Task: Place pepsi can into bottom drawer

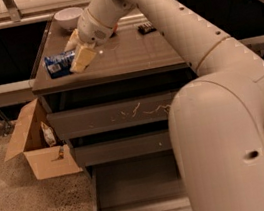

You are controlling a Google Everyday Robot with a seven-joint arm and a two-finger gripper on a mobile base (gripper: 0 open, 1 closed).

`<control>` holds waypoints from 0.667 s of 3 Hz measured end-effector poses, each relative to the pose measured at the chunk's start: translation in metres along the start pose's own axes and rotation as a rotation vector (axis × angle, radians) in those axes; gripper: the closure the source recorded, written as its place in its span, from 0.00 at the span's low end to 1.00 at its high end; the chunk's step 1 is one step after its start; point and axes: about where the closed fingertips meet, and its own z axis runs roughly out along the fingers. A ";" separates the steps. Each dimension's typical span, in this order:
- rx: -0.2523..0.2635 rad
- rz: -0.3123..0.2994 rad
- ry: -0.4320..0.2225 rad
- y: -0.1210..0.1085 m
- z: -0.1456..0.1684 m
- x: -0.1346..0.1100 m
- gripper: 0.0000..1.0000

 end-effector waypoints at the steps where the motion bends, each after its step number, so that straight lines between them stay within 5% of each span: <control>1: -0.040 0.040 0.005 0.034 0.003 0.006 1.00; 2: -0.066 0.047 0.014 0.041 0.013 0.012 1.00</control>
Offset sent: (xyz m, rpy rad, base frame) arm -0.0258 -0.0072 -0.0105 -0.0122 0.0460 -0.0017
